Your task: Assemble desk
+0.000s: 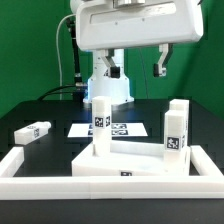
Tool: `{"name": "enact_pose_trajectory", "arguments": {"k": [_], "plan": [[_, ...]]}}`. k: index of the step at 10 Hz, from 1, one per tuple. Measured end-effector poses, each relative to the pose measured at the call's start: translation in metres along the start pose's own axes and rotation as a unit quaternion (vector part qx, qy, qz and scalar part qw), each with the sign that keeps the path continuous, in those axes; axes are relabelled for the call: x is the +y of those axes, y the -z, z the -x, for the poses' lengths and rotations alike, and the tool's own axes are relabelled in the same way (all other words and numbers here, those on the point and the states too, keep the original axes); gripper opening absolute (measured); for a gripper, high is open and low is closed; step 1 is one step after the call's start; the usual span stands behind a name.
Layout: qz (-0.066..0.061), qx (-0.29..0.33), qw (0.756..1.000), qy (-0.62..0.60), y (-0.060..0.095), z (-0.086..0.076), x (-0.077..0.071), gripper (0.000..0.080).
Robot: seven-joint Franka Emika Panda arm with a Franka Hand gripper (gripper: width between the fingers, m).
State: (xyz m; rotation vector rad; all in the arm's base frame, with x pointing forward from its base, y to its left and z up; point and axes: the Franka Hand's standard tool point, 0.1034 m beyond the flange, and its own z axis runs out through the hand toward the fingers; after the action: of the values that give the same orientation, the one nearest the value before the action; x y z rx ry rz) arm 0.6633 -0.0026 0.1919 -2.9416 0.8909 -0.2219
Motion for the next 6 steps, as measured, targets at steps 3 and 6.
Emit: {"name": "enact_pose_trajectory", "arguments": {"k": [3,6], "plan": [[-0.011,0.0,0.998,0.07,-0.002,0.006,0.045,0.0649],[-0.006,-0.038,0.979,0.201,-0.007,0.01,0.112,0.0649]]}}
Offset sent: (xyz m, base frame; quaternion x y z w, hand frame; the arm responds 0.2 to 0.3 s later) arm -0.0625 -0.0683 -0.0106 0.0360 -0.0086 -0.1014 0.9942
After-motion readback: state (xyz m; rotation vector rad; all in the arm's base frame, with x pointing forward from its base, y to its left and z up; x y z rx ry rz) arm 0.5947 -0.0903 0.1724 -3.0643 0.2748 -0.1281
